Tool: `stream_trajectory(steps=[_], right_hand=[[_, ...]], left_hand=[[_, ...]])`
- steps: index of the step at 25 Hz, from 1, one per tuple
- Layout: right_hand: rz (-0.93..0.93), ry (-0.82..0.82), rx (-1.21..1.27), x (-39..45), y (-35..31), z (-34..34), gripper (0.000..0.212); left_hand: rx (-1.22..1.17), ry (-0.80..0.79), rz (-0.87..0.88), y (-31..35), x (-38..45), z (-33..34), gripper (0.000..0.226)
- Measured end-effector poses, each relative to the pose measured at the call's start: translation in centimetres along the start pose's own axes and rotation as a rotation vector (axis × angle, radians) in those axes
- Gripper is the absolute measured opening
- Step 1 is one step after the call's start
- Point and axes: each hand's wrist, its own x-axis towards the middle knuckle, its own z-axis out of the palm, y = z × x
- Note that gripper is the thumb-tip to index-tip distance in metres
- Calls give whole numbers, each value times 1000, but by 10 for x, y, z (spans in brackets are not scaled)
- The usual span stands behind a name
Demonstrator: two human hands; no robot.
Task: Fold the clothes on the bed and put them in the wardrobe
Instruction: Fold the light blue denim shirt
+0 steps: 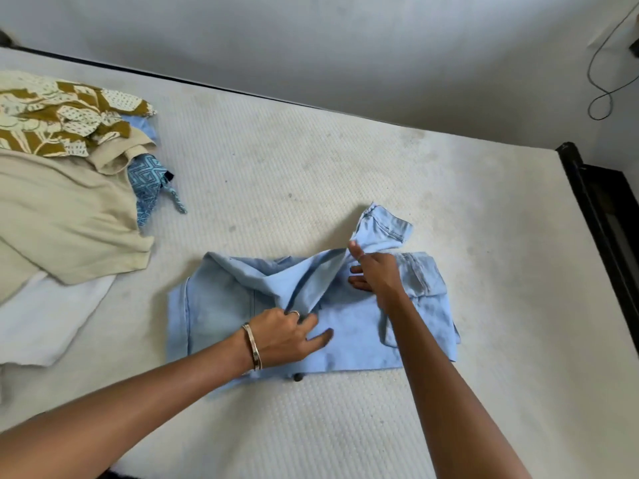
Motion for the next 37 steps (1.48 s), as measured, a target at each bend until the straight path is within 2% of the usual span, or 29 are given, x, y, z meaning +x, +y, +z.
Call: stream_trajectory(steps=[2, 4, 6, 7, 8, 9, 10, 11, 12, 13, 15, 17, 20, 23, 24, 25, 27, 28, 30, 33, 35, 37], right_hand=[[173, 20, 52, 15, -10, 34, 54], [209, 149, 36, 29, -12, 58, 40], [251, 211, 284, 38, -11, 62, 27], [282, 202, 471, 38, -11, 55, 25], [289, 133, 661, 32, -12, 45, 22], [260, 36, 824, 22, -11, 34, 18], [189, -57, 943, 7, -10, 23, 15], [93, -147, 1035, -11, -9, 10, 15], [-16, -241, 1097, -28, -9, -2, 21], [-94, -358, 1134, -45, -9, -14, 25], [-163, -564, 1122, -71, -6, -25, 38], [-169, -553, 983, -87, 3, -26, 53], [-123, -561, 833, -106, 30, -15, 55], [-75, -630, 731, -121, 57, -6, 70], [-78, -643, 683, -125, 61, -5, 76], [-78, -652, 623, -127, 66, -5, 81], [-110, -703, 517, -133, 68, -2, 80], [-135, -708, 503, -135, 64, 0, 76], [-135, -614, 608, -139, 55, 3, 71], [-139, -457, 944, -136, 41, -2, 74], [-196, -515, 1093, -134, 27, -7, 92], [-221, -549, 1141, -134, 12, -10, 91]], left_hand=[[12, 136, 27, -11, -10, -7, 40], [12, 317, -13, -23, -13, -15, 33], [-88, 389, -271, -46, -19, -15, 32], [-166, 350, -458, -63, -24, -11, 43], [-214, 241, -630, -83, -30, -6, 60], [-239, 57, -726, -100, -37, 1, 72], [-278, -157, -748, -113, -44, 5, 71], [-319, -352, -732, -121, -49, 6, 57], [-339, -479, -723, -125, -51, 5, 40], [-341, -525, -729, -126, -53, 6, 31], [-357, -457, -771, -125, -58, 6, 32], [-349, -392, -721, -120, -67, 4, 42], [-155, -577, -579, -114, -75, 0, 48], [6, -508, -511, -99, -72, 3, 27], [32, -539, -497, -93, -70, 7, 28], [14, -505, -489, -87, -68, 11, 36], [-108, -387, -433, -79, -60, 15, 67], [-163, -416, -377, -73, -55, 13, 83], [-225, -522, -326, -63, -54, 12, 101], [-471, -615, -512, -66, -72, 22, 107], [-599, -653, -569, -67, -82, 26, 96], [-673, -690, -555, -66, -88, 31, 74]])
